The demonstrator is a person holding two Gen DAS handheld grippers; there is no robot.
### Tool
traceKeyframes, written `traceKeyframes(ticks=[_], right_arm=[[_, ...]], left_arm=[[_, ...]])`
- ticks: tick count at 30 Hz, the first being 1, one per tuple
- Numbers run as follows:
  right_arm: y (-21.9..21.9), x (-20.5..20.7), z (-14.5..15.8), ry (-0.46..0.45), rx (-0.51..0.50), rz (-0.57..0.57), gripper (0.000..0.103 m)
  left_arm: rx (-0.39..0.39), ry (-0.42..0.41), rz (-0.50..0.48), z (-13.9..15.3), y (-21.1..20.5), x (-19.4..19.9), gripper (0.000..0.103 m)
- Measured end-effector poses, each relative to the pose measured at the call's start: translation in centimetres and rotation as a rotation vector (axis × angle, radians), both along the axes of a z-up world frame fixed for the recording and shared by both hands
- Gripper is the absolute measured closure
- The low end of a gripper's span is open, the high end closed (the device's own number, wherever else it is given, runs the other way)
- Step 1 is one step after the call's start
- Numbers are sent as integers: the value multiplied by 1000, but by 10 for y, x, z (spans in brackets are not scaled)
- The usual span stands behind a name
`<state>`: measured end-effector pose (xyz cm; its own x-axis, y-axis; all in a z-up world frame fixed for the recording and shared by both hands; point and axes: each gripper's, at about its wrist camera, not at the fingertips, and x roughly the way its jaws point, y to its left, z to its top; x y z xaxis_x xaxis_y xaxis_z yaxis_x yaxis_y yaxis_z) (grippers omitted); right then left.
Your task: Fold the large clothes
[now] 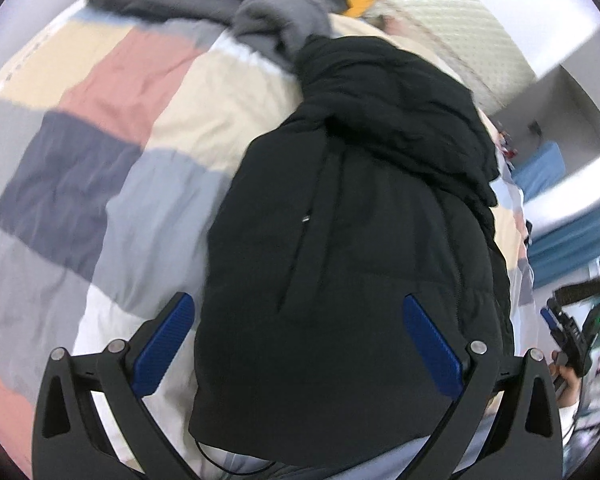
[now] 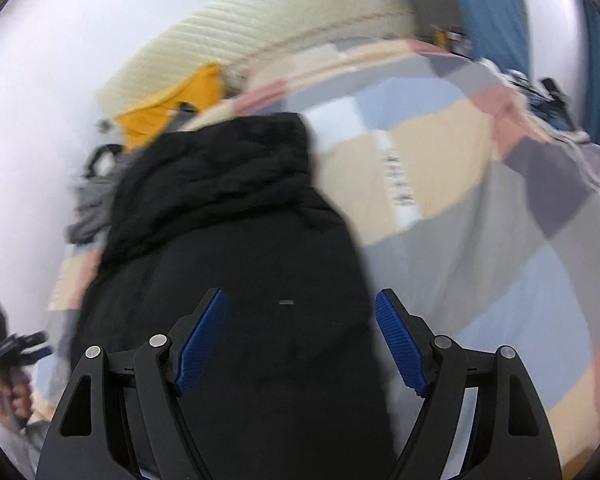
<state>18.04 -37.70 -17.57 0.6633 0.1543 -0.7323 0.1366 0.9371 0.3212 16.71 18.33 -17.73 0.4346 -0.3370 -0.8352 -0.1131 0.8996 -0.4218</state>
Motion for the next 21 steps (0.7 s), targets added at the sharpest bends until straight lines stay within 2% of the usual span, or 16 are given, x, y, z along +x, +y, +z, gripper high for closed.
traceKeyframes(ticks=[4, 6, 9, 12, 16, 18, 21], right_arm=[[-37, 10, -32, 124, 122, -98, 27], [-52, 13, -56, 197, 243, -124, 27], [-54, 19, -86, 290, 396, -106, 27], [-49, 24, -103, 346, 481, -86, 27], [-39, 29, -119, 416, 510, -73, 27], [-28, 31, -121, 434, 530, -17, 25], [-6, 37, -110, 419, 447, 90, 25]], left_arm=[[-38, 54, 47, -19, 11, 1, 0], [-79, 97, 77, -30, 16, 3, 0], [-137, 144, 87, -42, 19, 5, 0], [-152, 201, 92, -55, 19, 7, 0], [-168, 239, 96, -63, 17, 9, 0], [-163, 263, 96, -69, 17, 9, 0], [-193, 289, 108, -77, 20, 10, 0]])
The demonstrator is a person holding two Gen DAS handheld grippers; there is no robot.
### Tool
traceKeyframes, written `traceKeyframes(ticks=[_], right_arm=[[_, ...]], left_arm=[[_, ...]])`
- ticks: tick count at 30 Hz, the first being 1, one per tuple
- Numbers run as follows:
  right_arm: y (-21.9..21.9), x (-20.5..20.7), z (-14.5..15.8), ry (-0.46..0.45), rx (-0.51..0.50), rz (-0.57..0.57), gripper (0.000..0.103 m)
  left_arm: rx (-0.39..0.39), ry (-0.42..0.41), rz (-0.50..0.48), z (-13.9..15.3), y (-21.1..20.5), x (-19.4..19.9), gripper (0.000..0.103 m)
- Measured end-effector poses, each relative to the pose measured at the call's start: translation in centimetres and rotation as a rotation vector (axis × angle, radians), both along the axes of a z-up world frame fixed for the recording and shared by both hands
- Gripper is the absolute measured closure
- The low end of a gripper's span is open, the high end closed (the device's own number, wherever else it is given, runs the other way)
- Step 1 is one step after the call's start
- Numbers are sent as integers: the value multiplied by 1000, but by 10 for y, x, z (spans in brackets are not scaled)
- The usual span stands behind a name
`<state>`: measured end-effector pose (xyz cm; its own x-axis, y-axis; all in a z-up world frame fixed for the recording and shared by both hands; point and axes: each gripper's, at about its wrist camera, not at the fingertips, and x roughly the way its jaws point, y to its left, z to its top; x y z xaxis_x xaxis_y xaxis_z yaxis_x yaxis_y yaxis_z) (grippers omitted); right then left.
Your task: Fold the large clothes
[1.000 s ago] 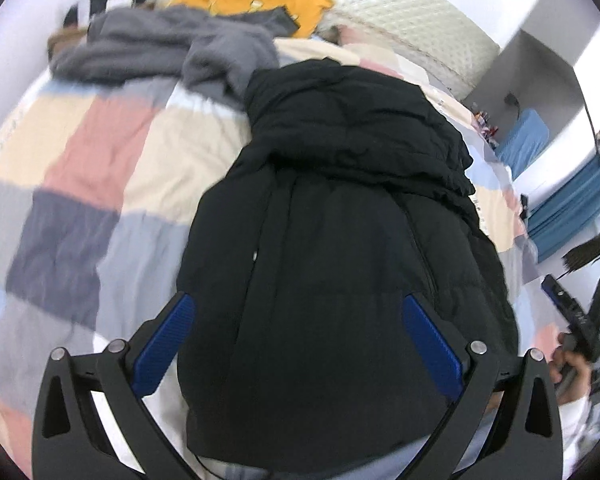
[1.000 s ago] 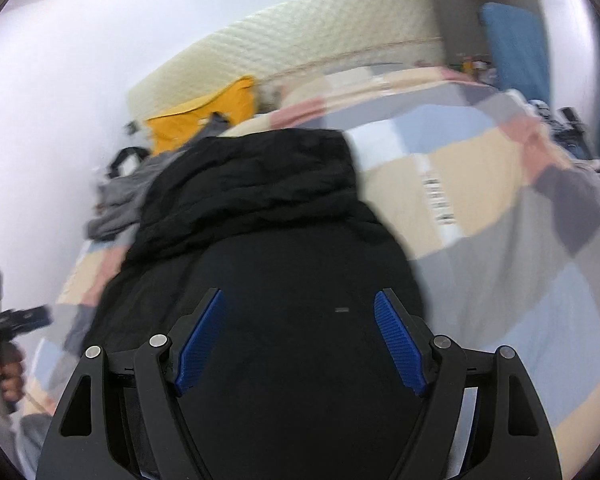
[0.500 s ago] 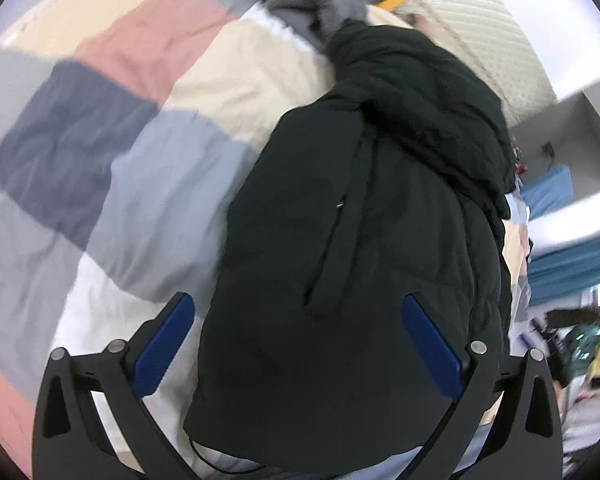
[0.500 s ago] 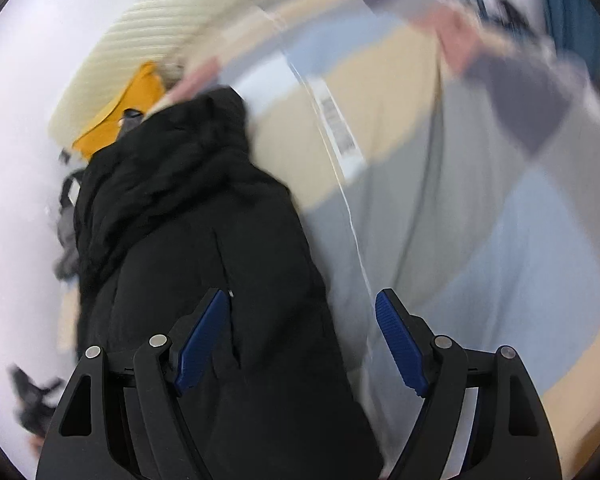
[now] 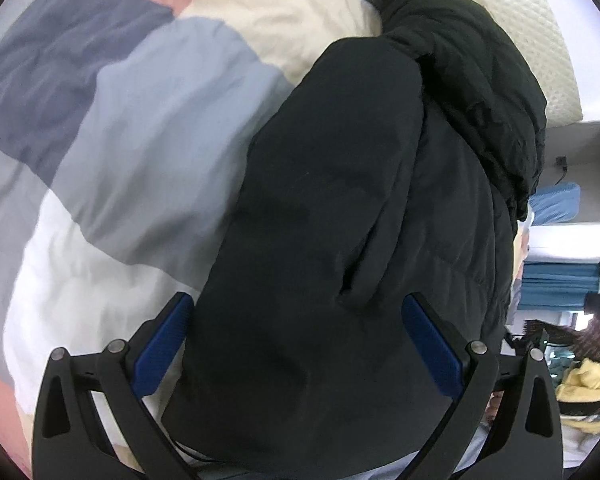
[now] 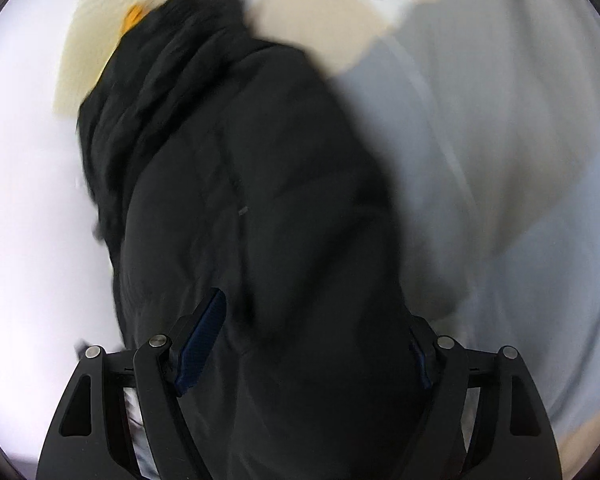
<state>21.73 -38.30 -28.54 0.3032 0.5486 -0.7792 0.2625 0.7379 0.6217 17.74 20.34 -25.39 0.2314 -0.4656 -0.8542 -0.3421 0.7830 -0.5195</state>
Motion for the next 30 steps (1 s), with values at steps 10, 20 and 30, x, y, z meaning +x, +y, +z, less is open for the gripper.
traceKeyframes(ticks=[10, 20, 30], right_arm=[[24, -3, 39, -218, 156, 102, 24], [-1, -8, 7, -41, -15, -26, 23], [17, -2, -2, -1, 57, 7, 25]], left_arm=[[-141, 25, 17, -24, 0, 5, 1], [-230, -82, -126, -11, -23, 9, 18], [-214, -44, -138, -23, -27, 14, 45]])
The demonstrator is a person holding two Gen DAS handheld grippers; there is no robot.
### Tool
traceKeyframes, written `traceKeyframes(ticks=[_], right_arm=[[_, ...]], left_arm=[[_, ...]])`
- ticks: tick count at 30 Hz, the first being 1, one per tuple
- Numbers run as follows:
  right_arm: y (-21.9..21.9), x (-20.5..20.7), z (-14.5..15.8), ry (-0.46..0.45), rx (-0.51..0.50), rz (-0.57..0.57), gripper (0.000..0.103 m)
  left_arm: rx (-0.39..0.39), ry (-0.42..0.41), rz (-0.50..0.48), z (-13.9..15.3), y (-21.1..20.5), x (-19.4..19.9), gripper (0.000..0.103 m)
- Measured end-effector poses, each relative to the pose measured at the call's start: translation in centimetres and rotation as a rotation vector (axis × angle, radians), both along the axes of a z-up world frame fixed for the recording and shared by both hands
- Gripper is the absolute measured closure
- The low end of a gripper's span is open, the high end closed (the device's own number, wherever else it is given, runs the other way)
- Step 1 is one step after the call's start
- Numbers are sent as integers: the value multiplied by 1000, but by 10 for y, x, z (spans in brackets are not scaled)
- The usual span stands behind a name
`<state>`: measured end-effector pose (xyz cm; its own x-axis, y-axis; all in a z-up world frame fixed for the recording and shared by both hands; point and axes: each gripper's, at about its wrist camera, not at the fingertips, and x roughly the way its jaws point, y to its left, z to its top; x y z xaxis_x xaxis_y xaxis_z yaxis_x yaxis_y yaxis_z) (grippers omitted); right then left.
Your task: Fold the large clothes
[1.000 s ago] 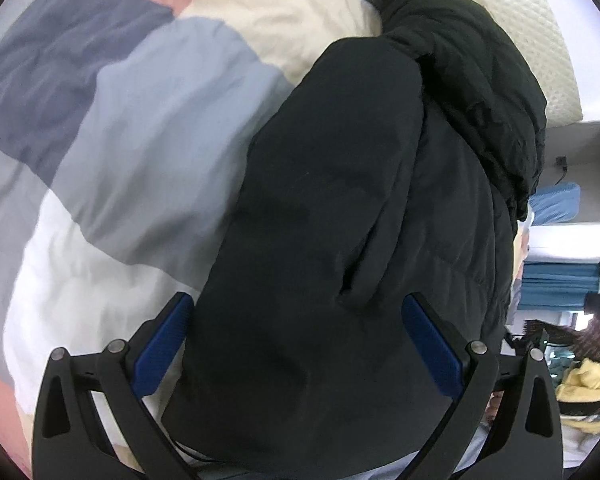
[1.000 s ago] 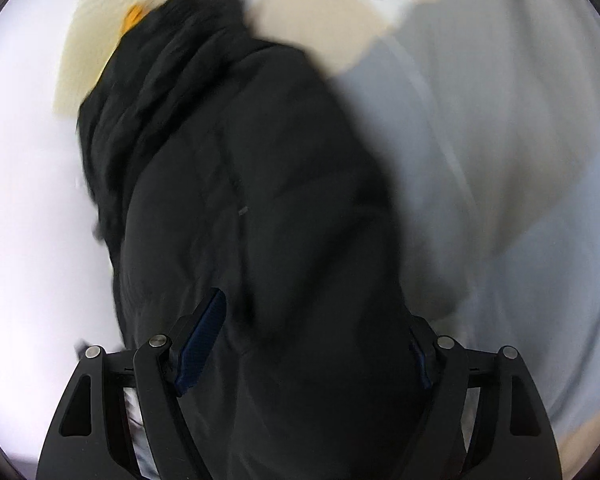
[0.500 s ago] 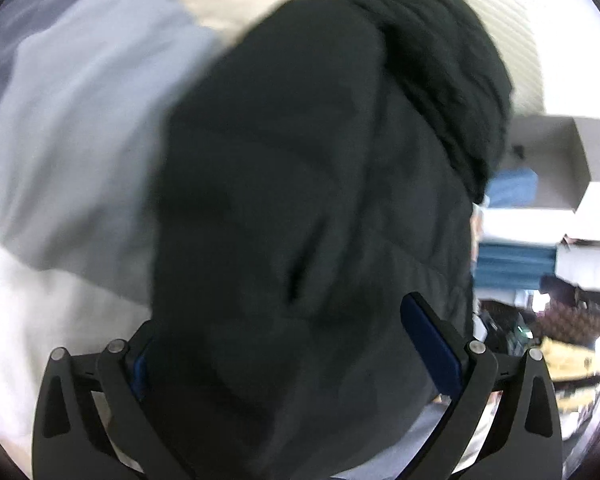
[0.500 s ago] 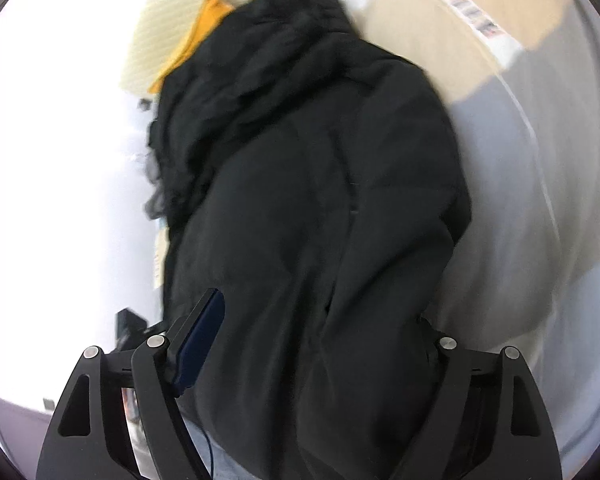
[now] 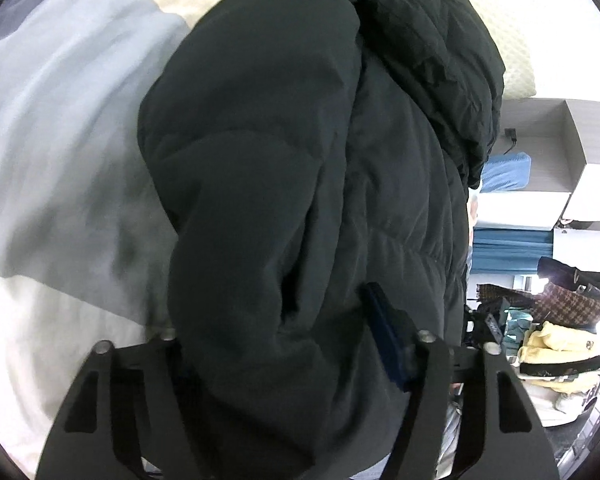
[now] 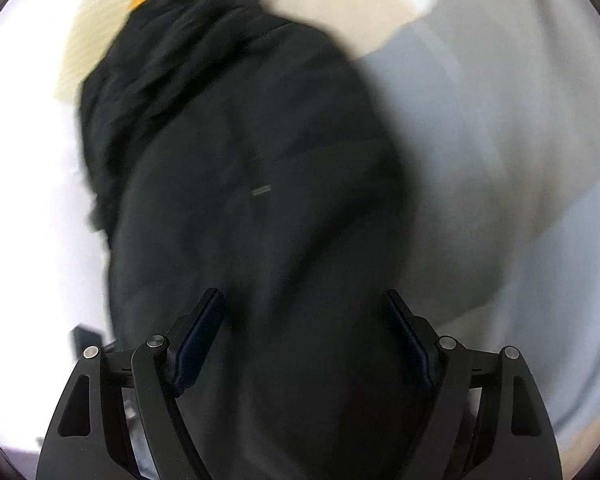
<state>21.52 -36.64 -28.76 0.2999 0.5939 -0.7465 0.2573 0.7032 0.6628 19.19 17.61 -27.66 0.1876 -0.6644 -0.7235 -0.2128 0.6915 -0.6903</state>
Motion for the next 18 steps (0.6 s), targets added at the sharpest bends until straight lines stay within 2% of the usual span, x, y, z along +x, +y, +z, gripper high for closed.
traceKeyframes(ticks=[1, 3, 5, 7, 9, 13, 18], right_arm=[[6, 0, 5, -31, 18, 19, 26], [17, 1, 19, -115, 17, 64, 31], [26, -2, 33, -198, 21, 109, 40], [28, -5, 40, -237, -14, 118, 69], [27, -5, 42, -246, -45, 116, 85], [20, -10, 52, -287, -42, 114, 92], [11, -15, 84, -368, -11, 87, 95]], left_arm=[[-1, -5, -5, 1, -3, 0, 49], [-6, -33, -17, 7, -7, 0, 67], [-16, -71, -14, 14, -8, -3, 77], [-16, -97, -11, 20, -9, -5, 83], [-27, -139, 8, 30, -7, -8, 88], [-47, -179, 84, 47, -4, -13, 91], [-8, -207, 119, 84, -11, -15, 93]])
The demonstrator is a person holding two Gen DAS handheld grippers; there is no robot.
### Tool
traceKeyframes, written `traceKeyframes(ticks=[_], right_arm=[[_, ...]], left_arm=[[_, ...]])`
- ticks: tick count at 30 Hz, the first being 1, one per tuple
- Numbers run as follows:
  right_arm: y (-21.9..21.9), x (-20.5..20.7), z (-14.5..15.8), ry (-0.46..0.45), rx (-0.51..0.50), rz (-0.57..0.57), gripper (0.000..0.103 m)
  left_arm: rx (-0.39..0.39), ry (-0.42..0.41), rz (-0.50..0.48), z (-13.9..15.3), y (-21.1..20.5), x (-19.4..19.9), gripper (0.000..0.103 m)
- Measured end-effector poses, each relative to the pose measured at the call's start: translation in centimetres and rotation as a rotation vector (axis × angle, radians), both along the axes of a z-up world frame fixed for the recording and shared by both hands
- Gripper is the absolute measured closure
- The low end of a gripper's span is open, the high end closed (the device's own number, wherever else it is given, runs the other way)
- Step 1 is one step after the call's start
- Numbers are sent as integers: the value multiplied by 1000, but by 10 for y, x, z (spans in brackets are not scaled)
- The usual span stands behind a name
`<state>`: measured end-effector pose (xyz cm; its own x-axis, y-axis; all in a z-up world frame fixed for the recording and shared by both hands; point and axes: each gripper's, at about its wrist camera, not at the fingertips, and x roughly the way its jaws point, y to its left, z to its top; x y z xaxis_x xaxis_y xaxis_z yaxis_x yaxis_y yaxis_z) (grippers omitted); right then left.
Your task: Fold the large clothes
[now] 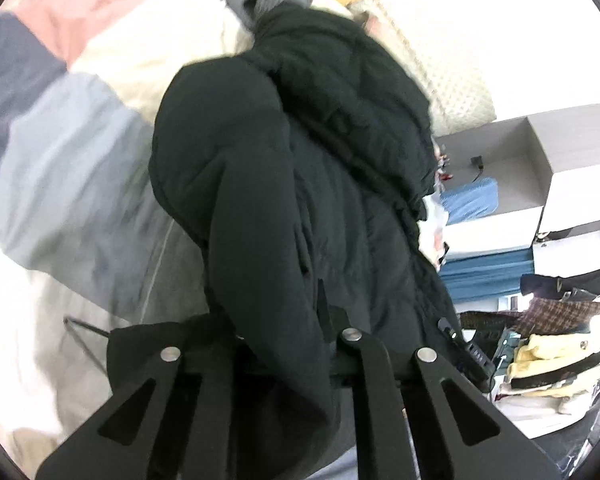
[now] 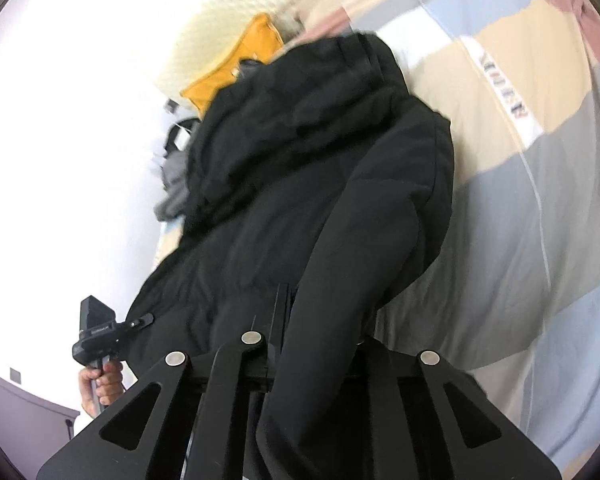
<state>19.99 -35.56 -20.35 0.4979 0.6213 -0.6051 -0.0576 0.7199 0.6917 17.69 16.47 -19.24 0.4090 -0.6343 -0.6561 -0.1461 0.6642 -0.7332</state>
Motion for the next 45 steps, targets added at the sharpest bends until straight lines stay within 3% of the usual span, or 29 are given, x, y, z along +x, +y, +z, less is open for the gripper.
traceKeyframes(ticks=[4, 14, 21, 31, 39, 45], right_arm=[[-3, -14, 31, -69, -16, 16, 96], [-35, -67, 106, -237, 91, 6, 96], [-40, -110, 141, -263, 130, 13, 96], [-57, -172, 175, -309, 173, 3, 97], [-67, -201, 191, -351, 167, -17, 97], [-67, -168, 198, -330, 143, -24, 97]], left_arm=[[14, -51, 24, 39, -3, -7, 93], [-20, -139, 79, 106, 17, -60, 93], [-22, -176, 26, 141, 28, -105, 93], [15, -173, -79, 174, 28, -151, 93], [-18, -188, -120, 182, 29, -167, 93], [8, -150, -128, 187, 30, -131, 92]])
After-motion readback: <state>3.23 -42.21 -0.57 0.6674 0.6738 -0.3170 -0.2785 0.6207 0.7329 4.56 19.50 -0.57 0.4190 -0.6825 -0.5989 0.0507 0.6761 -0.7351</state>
